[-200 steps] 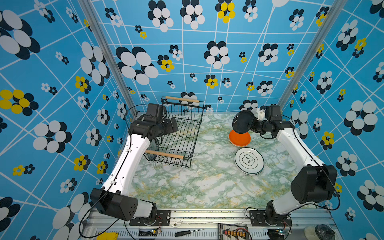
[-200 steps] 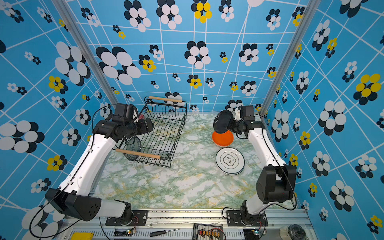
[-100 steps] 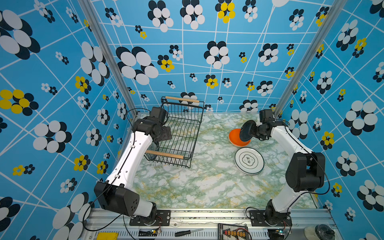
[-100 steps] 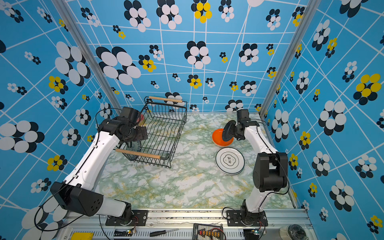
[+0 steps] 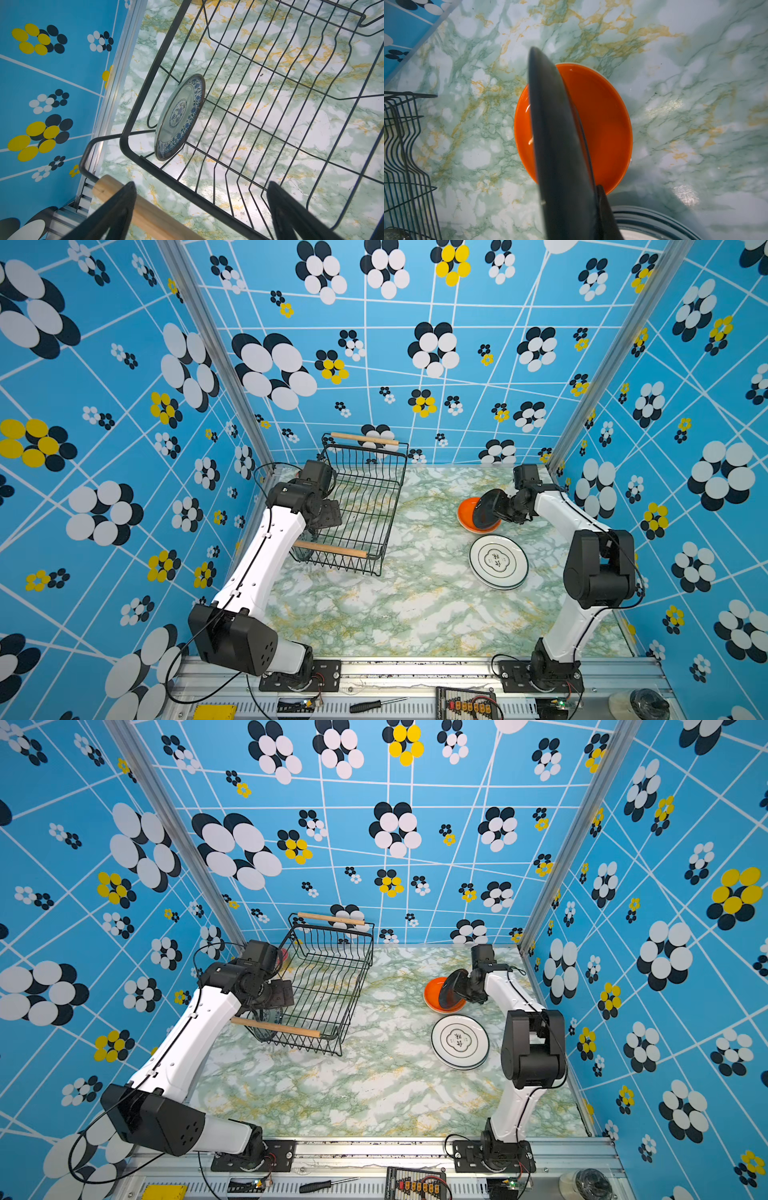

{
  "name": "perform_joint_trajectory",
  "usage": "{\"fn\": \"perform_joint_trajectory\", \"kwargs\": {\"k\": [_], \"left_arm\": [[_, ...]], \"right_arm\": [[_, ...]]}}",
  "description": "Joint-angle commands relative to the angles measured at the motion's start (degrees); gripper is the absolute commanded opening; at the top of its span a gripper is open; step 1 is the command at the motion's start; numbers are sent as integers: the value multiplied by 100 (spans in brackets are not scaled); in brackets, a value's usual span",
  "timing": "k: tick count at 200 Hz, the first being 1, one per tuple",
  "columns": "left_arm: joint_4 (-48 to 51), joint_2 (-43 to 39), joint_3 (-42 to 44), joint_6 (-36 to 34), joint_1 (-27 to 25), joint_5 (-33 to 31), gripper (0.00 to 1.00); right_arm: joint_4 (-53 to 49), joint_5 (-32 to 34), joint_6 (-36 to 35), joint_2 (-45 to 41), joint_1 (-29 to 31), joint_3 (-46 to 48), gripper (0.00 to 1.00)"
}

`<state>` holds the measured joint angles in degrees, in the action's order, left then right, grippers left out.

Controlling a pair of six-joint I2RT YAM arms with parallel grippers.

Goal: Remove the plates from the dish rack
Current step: 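Carry the dark brown plate down with the right gripper while the left gripper withdraws, then lower the dark brown plate onto the orange plate and open the right gripper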

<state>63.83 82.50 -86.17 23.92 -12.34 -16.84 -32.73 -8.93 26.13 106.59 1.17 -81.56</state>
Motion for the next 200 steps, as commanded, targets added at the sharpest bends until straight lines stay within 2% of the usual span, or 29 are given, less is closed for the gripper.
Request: {"fn": "perform_joint_trajectory", "kwargs": {"k": [1,45,85,165,200], "left_arm": [[-5,3,109,-37,68,-103,99],[-30,47,126,-102,128,-94,99],[-72,73,159,-126,188,-71,99],[-142,148,188,-150,220,65,99],[-143,190,188,-169,223,64,99]], "right_arm": [[87,-337,181,147,-54,26,4],[-21,-496,252,238,-99,24,12],[-187,-491,205,339,-117,-25,24],[-608,-281,20,622,-124,-323,44],[-779,-183,-57,727,-117,-477,49]]}}
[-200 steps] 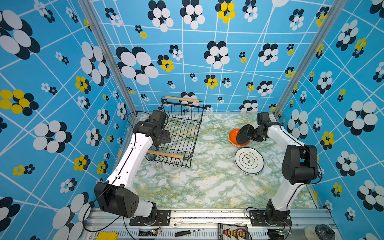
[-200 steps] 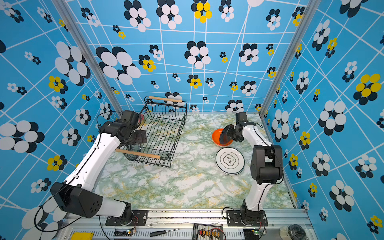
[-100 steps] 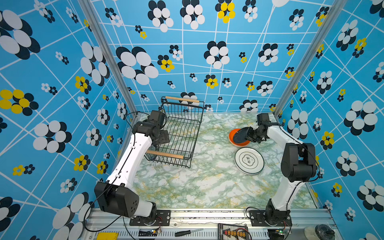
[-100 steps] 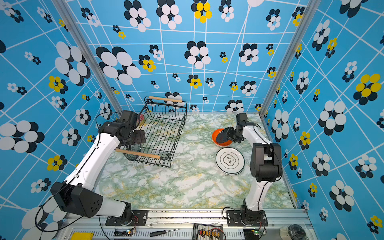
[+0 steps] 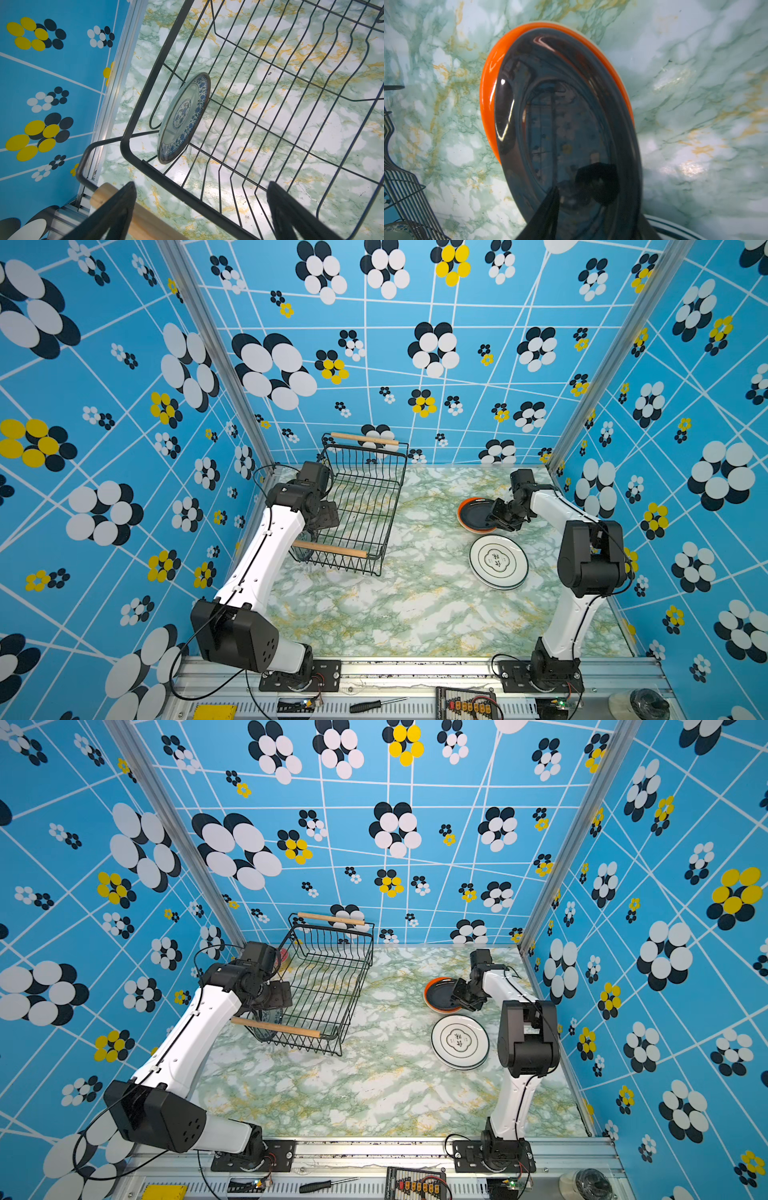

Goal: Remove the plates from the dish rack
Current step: 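Lower the dark brown plate onto the orange plate and open the right gripper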

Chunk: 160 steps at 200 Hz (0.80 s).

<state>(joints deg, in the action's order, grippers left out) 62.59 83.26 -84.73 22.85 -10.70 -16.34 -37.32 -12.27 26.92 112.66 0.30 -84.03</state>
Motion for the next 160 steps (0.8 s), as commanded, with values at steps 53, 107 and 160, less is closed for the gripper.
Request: {"fn": "perform_joint_trajectory", "kwargs": {"k": [53,107,160], "left_arm": [[-27,147,83,-76,63,46,99],[77,217,81,-106,121,8,99],[133,256,14,-216,284,100,99]], "right_arm": [[-681,449,-296,284,39,-535,53],[-906,660,-368,535,162,-915,54],[-1012,800,-412,673,196,-1069,57]]}}
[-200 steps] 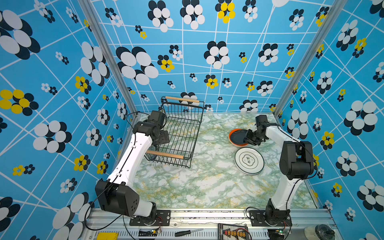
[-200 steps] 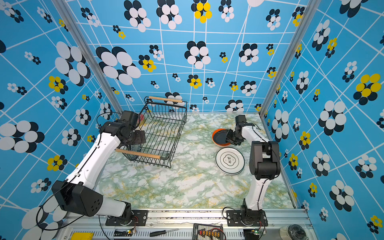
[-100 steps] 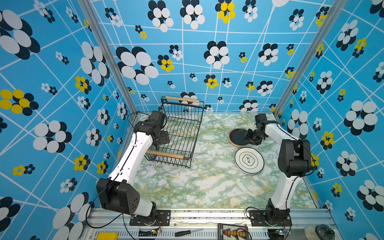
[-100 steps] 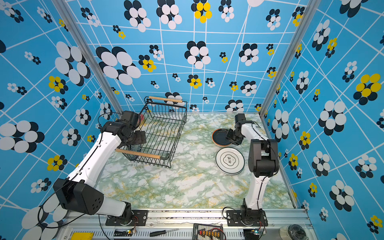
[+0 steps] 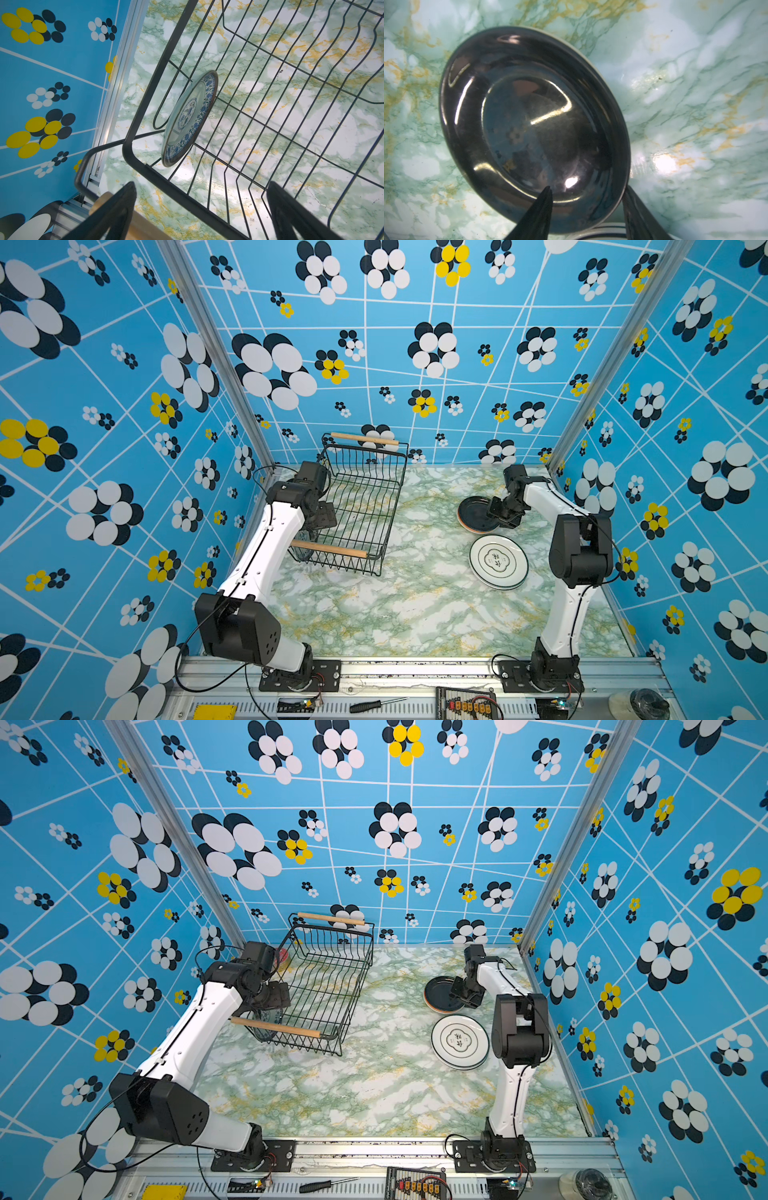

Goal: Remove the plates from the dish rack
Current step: 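Lower the dark brown plate onto the orange plate and open the right gripper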

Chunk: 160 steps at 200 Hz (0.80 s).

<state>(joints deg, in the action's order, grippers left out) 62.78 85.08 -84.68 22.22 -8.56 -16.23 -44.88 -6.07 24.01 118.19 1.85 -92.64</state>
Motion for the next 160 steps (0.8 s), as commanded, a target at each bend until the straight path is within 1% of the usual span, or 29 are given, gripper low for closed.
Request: {"fn": "perform_joint_trajectory", "kwargs": {"k": [1,26,39,49,59,67,74,76,79,86,121,160], "left_arm": [[116,77,12,-154,72,87,99],[94,173,-12,-202,94,98,99],[111,264,-52,-209,109,102,99],[129,344,-92,-226,122,80,99],[146,427,-125,-249,134,49,99],[146,490,-151,-274,151,30,99],[154,541,-170,-280,176,22,99],[155,566,-177,-280,178,14,99],[155,587,-194,-279,191,7,99],[159,632,-218,-296,220,-2,99],[127,861,-358,-393,372,32,99],[65,1176,-461,-501,423,67,99]], "right_arm": [[-270,182,-123,123,42,-213,57],[-372,335,-194,82,53,-229,63],[-381,390,-234,-1,53,-187,70],[-381,417,-253,-52,53,-154,72],[-368,411,-263,-106,50,-120,78],[-361,412,-271,-141,53,-105,80],[-355,409,-271,-164,51,-97,84],[-354,408,-278,-171,50,-96,89],[-359,412,-282,-181,52,-89,94],[-362,428,-280,-204,52,-88,99],[-355,455,-294,-330,53,-36,99],[-303,371,-331,-608,43,51,99]]}}
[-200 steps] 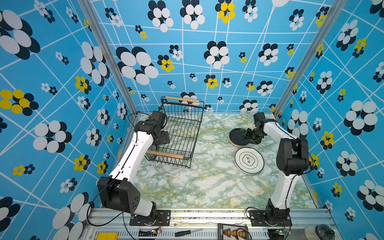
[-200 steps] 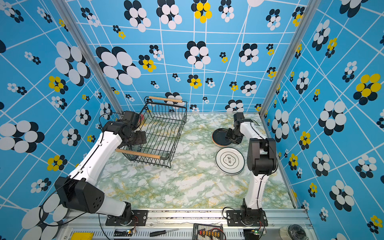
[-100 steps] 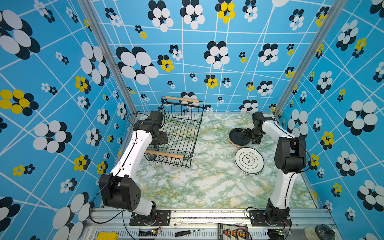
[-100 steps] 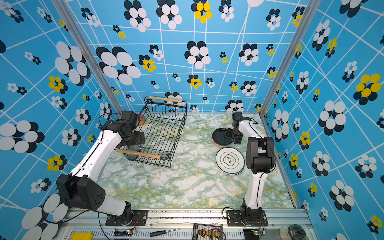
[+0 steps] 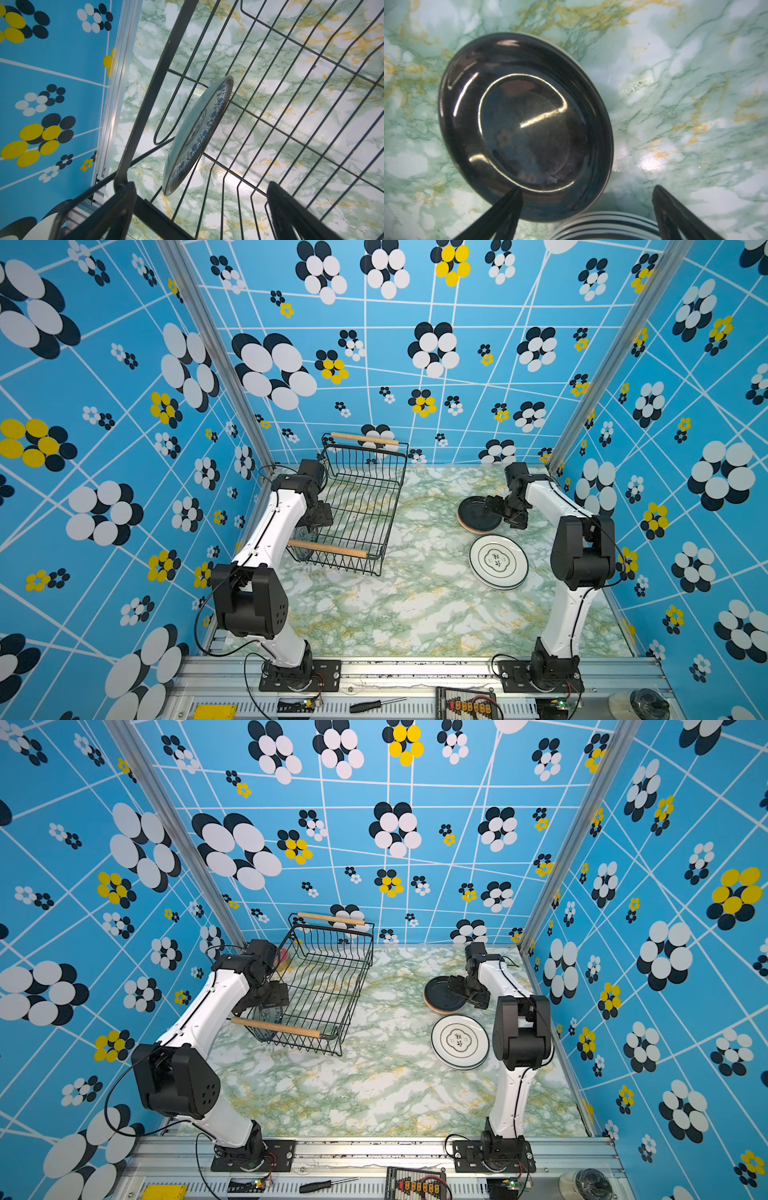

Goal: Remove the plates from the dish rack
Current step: 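Lower the dark brown plate onto the orange plate and open the right gripper, then raise the right gripper away from the dark brown plate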

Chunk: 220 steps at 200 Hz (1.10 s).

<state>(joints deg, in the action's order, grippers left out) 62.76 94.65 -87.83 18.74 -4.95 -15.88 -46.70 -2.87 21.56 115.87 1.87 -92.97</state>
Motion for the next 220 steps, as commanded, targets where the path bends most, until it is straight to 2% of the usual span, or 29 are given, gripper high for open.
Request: {"fn": "perform_joint_trajectory", "kwargs": {"k": [1,49,102,150,197,220], "left_arm": [[68,232,-146,-157,63,32,99],[-49,574,-114,-239,143,93,100],[-106,876,-76,-274,226,27,94],[-120,1034,-25,-349,319,-38,87],[-128,1063,46,-505,342,33,71],[-112,1065,108,-562,354,-20,67]], "right_arm": [[-121,51,-88,-388,41,80,99],[-77,-171,-114,-792,-70,401,99],[-59,-223,-174,-1182,-187,595,99],[-74,-227,-211,-1347,-266,753,99],[-92,-181,-240,-1487,-327,892,99],[-90,-161,-244,-1543,-353,968,99]]}}
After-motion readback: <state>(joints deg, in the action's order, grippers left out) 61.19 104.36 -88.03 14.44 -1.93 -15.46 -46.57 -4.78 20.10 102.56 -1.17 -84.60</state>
